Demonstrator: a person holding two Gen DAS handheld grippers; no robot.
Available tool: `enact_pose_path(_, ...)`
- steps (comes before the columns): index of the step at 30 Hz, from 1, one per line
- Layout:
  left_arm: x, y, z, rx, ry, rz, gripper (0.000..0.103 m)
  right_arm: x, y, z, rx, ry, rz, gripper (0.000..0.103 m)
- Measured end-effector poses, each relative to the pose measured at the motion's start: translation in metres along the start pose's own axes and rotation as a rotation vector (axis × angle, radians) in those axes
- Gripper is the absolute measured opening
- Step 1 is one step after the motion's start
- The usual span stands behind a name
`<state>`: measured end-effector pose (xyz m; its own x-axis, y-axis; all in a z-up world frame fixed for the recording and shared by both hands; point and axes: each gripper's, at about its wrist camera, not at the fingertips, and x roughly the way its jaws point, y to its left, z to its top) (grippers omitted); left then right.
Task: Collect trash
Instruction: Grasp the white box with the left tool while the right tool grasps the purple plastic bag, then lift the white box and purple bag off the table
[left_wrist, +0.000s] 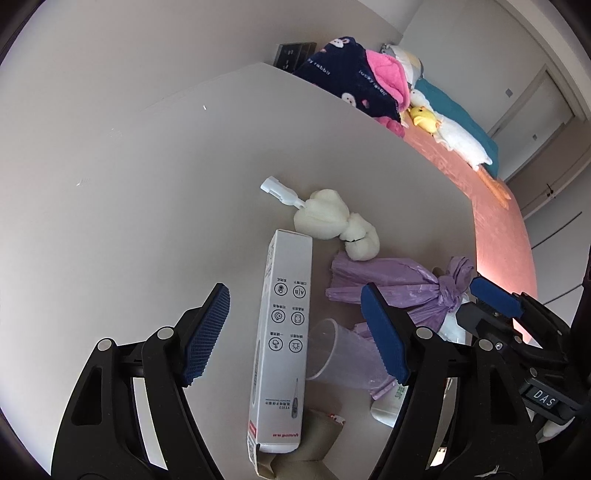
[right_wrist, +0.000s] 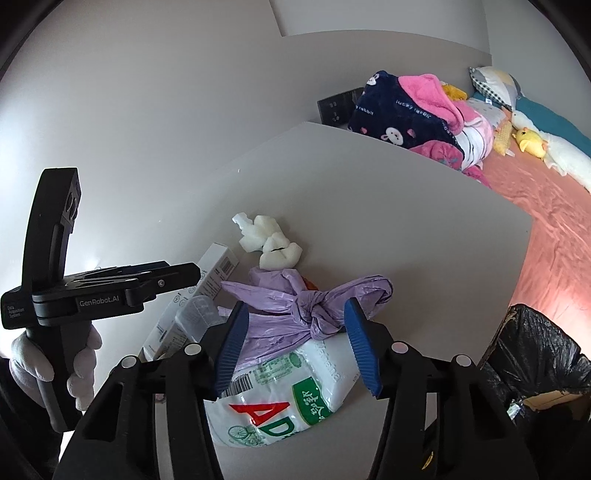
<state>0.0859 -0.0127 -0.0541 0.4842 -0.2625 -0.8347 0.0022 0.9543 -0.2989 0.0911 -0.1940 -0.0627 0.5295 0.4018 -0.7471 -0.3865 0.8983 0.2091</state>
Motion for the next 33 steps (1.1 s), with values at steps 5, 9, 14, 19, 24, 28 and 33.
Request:
enact_pose_path(5,0.015,-0.001,0.002,0.021,0.045,0.030,0.068,0.013,0.003,0.003,-0.027,0.016,-0.026,0.049)
enact_pose_path(9,0.022,0.008,-0.001,0.002,0.082,0.057,0.056,0.025,0.008,0.007,-0.067,0.022,-0.049,0.040)
enact_pose_path(14,0.021,0.019,-0.002,-0.024,0.083,0.074,0.042,0.031,0.011,0.010,-0.077,0.030,-0.048,0.019)
enact_pose_path(19,0.019,0.026,-0.002,-0.047,0.077,0.048,0.031,0.019,0.004,0.017,-0.029,-0.024,-0.018,0.017)
enact_pose_path(24,0.005,0.029,0.002,-0.070,0.031,0.016,0.030,0.000,-0.003,0.027,0.014,-0.088,0.013,0.017)
enact_pose_path(28,-0.013,0.024,0.010,-0.063,-0.013,0.011,0.030,-0.016,-0.006,0.034,0.036,-0.131,0.024,0.017)
enact_pose_path(33,-0.041,0.014,0.014,-0.053,-0.073,0.002,0.030,-0.037,-0.009,0.038,0.046,-0.183,0.021,0.017)
